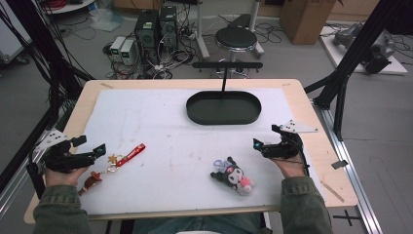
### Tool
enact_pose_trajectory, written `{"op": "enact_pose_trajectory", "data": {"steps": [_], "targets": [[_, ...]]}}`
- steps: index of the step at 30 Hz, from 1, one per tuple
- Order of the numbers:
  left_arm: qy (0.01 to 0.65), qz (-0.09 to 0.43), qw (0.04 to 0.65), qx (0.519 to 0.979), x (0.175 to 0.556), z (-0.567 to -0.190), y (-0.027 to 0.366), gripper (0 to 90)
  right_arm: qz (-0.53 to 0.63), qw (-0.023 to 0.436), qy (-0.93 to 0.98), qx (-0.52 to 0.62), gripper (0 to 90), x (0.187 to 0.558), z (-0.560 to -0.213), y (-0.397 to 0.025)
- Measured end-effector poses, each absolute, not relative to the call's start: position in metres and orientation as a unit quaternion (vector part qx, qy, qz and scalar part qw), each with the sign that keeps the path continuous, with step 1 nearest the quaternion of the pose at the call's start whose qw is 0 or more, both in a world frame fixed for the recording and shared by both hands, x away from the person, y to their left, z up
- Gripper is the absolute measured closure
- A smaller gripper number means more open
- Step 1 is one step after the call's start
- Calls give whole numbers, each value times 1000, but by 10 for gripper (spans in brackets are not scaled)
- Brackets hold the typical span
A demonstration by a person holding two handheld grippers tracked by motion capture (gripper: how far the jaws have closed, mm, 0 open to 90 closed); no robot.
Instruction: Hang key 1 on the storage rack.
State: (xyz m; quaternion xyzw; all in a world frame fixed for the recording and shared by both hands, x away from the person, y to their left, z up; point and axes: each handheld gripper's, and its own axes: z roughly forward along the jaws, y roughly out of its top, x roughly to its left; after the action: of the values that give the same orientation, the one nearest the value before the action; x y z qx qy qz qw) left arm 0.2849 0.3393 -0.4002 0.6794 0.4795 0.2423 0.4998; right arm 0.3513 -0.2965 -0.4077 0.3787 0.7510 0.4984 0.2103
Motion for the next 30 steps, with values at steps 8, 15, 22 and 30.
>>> {"op": "enact_pose_trajectory", "data": {"steps": [8,15,22,30], "targets": [[481,232,504,679,284,-401,342,115,495,211,752,380,4,351,-408,-297],[481,232,504,679,285,-402,342,115,493,214,753,380,4,352,-408,-297],[478,221,500,688,290,-403,340,115,492,216,753,381,4,352,-408,-297],[485,212,483,697,299,-404,337,119,493,218,750,383,4,354,-407,-300]]}}
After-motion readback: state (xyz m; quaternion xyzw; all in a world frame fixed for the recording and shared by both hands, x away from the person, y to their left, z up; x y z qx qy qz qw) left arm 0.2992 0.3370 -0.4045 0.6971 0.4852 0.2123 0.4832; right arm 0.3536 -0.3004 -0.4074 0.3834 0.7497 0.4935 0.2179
